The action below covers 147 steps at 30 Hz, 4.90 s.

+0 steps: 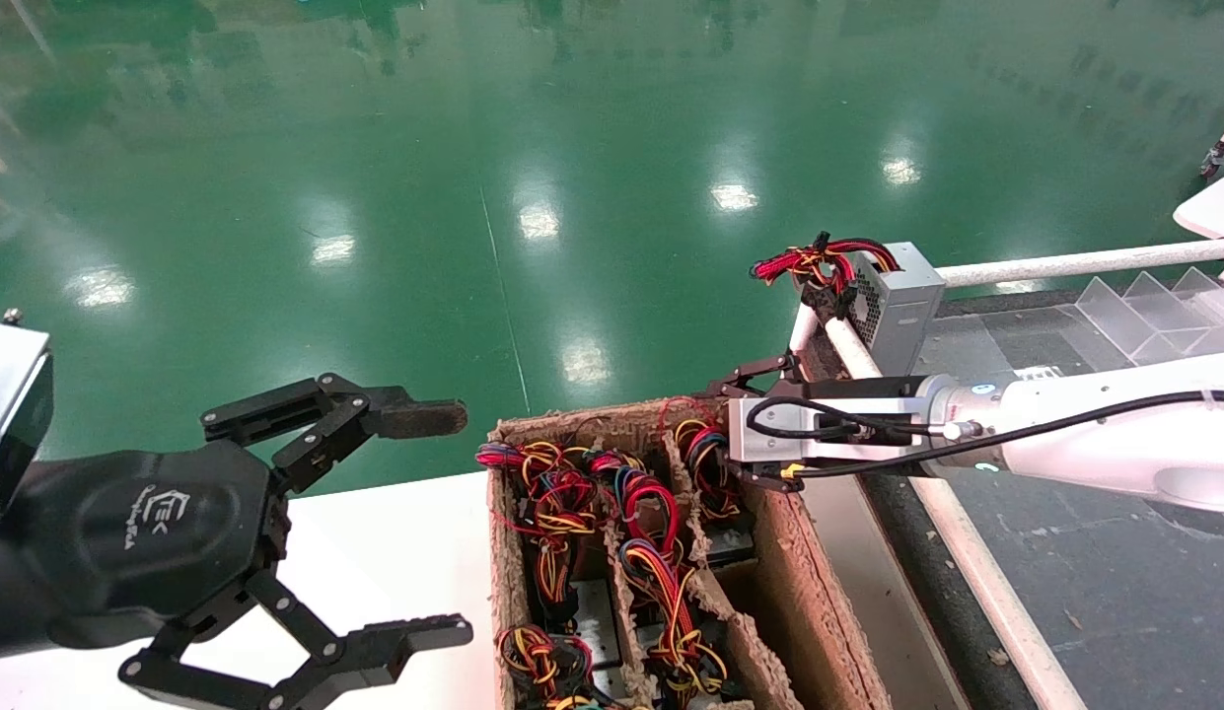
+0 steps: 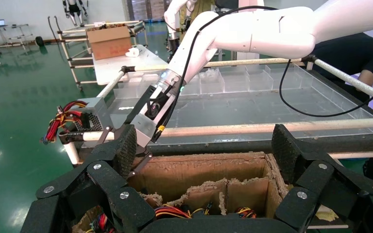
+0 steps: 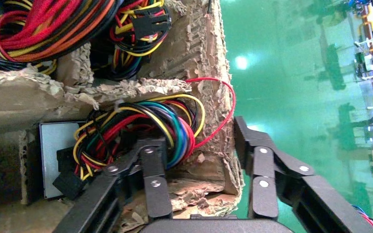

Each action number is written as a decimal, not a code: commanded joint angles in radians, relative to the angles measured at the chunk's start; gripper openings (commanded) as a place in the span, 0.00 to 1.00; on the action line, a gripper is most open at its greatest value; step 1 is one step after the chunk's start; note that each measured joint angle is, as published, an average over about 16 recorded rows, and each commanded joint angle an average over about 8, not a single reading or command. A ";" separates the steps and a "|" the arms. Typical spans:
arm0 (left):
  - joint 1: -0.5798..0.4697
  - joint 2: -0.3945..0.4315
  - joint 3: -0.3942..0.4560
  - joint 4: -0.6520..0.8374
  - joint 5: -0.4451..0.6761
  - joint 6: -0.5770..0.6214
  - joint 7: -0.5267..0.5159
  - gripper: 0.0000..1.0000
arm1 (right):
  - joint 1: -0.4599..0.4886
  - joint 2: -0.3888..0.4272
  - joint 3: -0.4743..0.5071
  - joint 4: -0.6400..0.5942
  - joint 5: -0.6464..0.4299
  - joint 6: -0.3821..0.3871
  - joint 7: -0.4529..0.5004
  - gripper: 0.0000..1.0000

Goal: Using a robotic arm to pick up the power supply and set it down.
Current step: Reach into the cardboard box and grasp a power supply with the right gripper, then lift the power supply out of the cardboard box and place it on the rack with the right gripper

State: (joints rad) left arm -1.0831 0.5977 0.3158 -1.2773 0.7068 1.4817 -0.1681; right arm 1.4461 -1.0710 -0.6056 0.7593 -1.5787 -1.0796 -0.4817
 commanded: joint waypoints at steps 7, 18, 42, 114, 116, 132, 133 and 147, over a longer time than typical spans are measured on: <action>0.000 0.000 0.000 0.000 0.000 0.000 0.000 1.00 | 0.000 -0.008 0.001 -0.017 0.002 0.007 -0.015 0.00; 0.000 0.000 0.001 0.000 0.000 0.000 0.000 1.00 | 0.007 -0.015 0.011 -0.041 0.017 0.009 -0.033 0.00; 0.000 -0.001 0.001 0.000 -0.001 -0.001 0.001 1.00 | 0.027 0.063 0.101 0.069 0.123 0.023 0.001 0.00; -0.001 -0.002 0.004 0.000 -0.003 -0.002 0.002 1.00 | 0.410 0.227 0.245 -0.597 0.109 0.110 -0.505 0.00; -0.001 -0.002 0.004 0.000 -0.003 -0.002 0.002 1.00 | 0.405 0.210 0.247 -0.613 0.112 0.121 -0.520 0.00; -0.001 -0.002 0.004 0.000 -0.003 -0.002 0.002 1.00 | 0.419 0.092 0.252 -0.702 0.118 0.212 -0.603 0.00; -0.001 -0.002 0.004 0.000 -0.003 -0.002 0.002 1.00 | 0.419 0.086 0.252 -0.705 0.119 0.215 -0.609 0.00; -0.001 -0.002 0.005 0.000 -0.003 -0.002 0.002 1.00 | 0.400 0.034 0.256 -0.735 0.124 0.258 -0.671 0.20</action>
State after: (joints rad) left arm -1.0842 0.5958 0.3206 -1.2773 0.7035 1.4797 -0.1657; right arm 1.8489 -1.0352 -0.3488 0.0243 -1.4538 -0.8225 -1.1482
